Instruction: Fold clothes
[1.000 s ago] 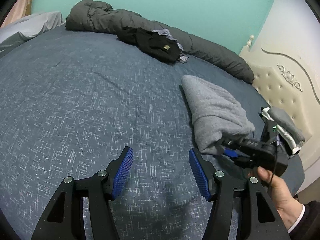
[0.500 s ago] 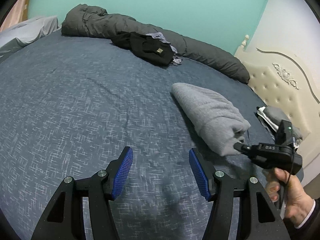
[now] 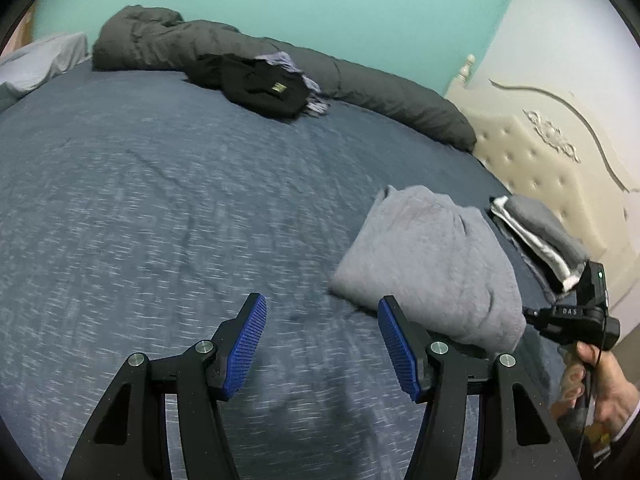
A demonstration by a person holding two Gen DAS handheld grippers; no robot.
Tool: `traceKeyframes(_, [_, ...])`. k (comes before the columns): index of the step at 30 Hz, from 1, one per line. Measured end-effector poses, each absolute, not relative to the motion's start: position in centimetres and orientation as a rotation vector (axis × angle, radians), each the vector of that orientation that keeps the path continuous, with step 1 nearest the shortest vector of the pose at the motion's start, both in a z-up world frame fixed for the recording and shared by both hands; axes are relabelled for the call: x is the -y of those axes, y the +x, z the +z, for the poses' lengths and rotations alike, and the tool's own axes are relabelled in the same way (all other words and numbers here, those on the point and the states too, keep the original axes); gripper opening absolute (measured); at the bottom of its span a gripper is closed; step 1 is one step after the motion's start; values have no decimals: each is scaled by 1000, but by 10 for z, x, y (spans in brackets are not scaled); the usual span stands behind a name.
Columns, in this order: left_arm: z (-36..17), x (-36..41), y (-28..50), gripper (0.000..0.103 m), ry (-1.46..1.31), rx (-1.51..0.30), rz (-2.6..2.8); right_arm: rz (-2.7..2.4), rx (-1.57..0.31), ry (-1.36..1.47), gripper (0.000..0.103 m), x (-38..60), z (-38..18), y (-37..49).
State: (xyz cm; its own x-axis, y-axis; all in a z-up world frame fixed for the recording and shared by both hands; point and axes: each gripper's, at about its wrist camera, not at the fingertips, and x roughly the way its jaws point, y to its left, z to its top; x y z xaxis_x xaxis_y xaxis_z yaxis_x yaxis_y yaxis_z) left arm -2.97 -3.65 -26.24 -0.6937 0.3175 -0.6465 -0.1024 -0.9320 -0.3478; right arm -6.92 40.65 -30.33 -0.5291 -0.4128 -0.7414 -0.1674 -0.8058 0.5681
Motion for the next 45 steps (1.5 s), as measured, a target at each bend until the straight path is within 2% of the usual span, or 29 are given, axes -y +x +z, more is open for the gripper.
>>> traceKeyframes(9, [-278, 14, -53, 63, -1166, 341, 2603, -2489, 711, 1447, 6, -400, -284, -54])
traceKeyframes(11, [-282, 9, -58, 63, -1182, 323, 2590, -2491, 661, 1445, 19, -396, -280, -51])
traceKeyframes(12, [-284, 7, -61, 63, -1190, 315, 2583, -2491, 636, 1443, 37, -394, -277, -50])
traceKeyframes(13, [-286, 5, -63, 63, -1198, 306, 2576, -2492, 611, 1442, 47, -392, -275, -48])
traceKeyframes(14, [-287, 2, -66, 63, -1205, 297, 2570, -2492, 587, 1441, 47, -390, -273, -46])
traceKeyframes(17, [-297, 1, -76, 63, -1243, 300, 2554, -2481, 501, 1446, 47, -378, -269, -42])
traceKeyframes(26, [-326, -8, -106, 63, -1318, 259, 2527, -2450, 211, 1600, 47, -337, -306, -38])
traceKeyframes(28, [-329, -12, -113, 63, -1332, 240, 2516, -2455, 187, 1604, 33, -337, -310, -39])
traceKeyframes(29, [-331, -14, -116, 63, -1339, 230, 2510, -2457, 178, 1606, 31, -337, -313, -39])
traceKeyframes(31, [-335, -17, -122, 63, -1353, 210, 2499, -2448, 198, 1598, 15, -340, -316, -39])
traceKeyframes(33, [-339, -21, -128, 63, -1366, 190, 2487, -2455, 170, 1581, 9, -340, -316, -40])
traceKeyframes(36, [-341, -26, -131, 62, -1366, 196, 2446, -2478, 161, 1550, 7, -342, -313, -40])
traceKeyframes(38, [-343, -30, -132, 41, -1367, 191, 2406, -2493, 180, 1532, 7, -347, -311, -39])
traceKeyframes(40, [-340, -34, -131, 31, -1358, 180, 2378, -2513, 193, 1516, 5, -352, -308, -38])
traceKeyframes(42, [-335, -35, -128, 31, -1346, 170, 2372, -2533, 214, 1510, 4, -358, -307, -37])
traceKeyframes(45, [-332, -33, -125, 38, -1345, 169, 2343, -2527, 277, 1526, 4, -365, -311, -37])
